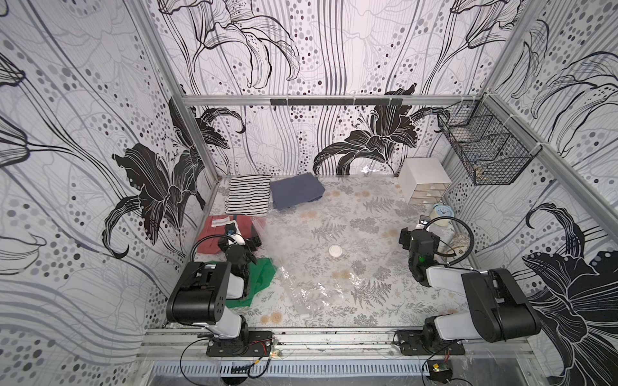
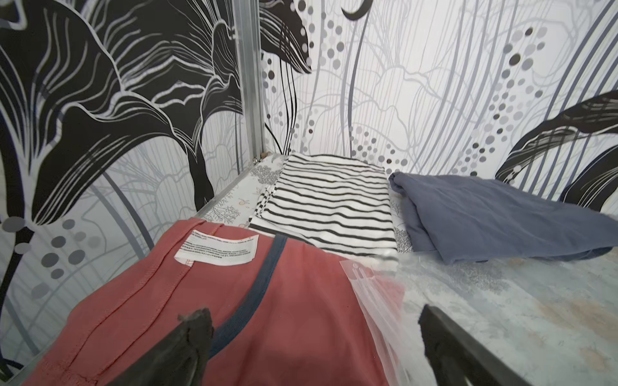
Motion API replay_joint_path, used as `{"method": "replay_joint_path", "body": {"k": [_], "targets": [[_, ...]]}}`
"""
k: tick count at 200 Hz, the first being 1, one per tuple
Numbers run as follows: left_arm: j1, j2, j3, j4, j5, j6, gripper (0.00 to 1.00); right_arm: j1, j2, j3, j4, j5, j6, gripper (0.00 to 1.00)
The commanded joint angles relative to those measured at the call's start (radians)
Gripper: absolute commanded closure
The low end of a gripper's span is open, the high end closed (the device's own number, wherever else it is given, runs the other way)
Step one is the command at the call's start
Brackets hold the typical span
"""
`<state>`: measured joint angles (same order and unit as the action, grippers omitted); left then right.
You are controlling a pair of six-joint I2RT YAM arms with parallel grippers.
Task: Take the tank top out of the vacuum bag
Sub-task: Reset both arms
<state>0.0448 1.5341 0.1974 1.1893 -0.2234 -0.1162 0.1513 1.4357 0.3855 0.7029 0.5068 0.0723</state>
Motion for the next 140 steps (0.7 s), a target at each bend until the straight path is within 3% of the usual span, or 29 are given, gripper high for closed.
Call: {"method": "replay_joint_path", "body": {"k": [1,13,45,62,71,79,90,99,128,131,140], "targets": [[-0.002,0.007,0.097,-0.129,0.015,0.034,0.01,-0.018,0.042,0.077,-0.048,-0.131,-0.058,0.11],[0.007,-0.008,0.150,-0.271,0.025,0.005,0.01,-0.036,0.032,0.061,-0.031,-0.163,-0.046,0.11],[0.024,-0.005,0.149,-0.264,0.021,-0.013,0.01,-0.041,0.009,-0.027,0.107,-0.192,-0.070,0.13],[0.023,-0.002,0.146,-0.253,0.025,-0.011,0.01,-0.041,0.007,-0.056,0.158,-0.219,-0.075,0.09],[0.024,-0.004,0.148,-0.259,0.022,-0.013,0.01,-0.041,0.043,-0.053,0.164,-0.239,-0.065,0.07],[0.023,-0.002,0.148,-0.254,0.024,-0.011,0.01,-0.042,0.110,-0.055,0.295,-0.240,-0.087,0.06],[0.023,-0.002,0.148,-0.253,0.025,-0.011,0.01,-0.059,0.058,-0.030,0.135,-0.269,-0.058,0.05],[0.023,-0.002,0.150,-0.259,0.023,-0.012,0.01,-0.062,0.081,-0.042,0.211,-0.268,-0.070,0.05],[0.024,0.000,0.151,-0.259,0.024,-0.012,0.01,-0.069,0.066,-0.030,0.159,-0.283,-0.062,0.05],[0.023,-0.002,0.152,-0.260,0.025,-0.013,0.01,-0.069,0.070,-0.032,0.170,-0.282,-0.063,0.01],[0.023,-0.002,0.150,-0.257,0.025,-0.011,0.01,-0.070,0.068,-0.031,0.162,-0.283,-0.063,0.00]]}}
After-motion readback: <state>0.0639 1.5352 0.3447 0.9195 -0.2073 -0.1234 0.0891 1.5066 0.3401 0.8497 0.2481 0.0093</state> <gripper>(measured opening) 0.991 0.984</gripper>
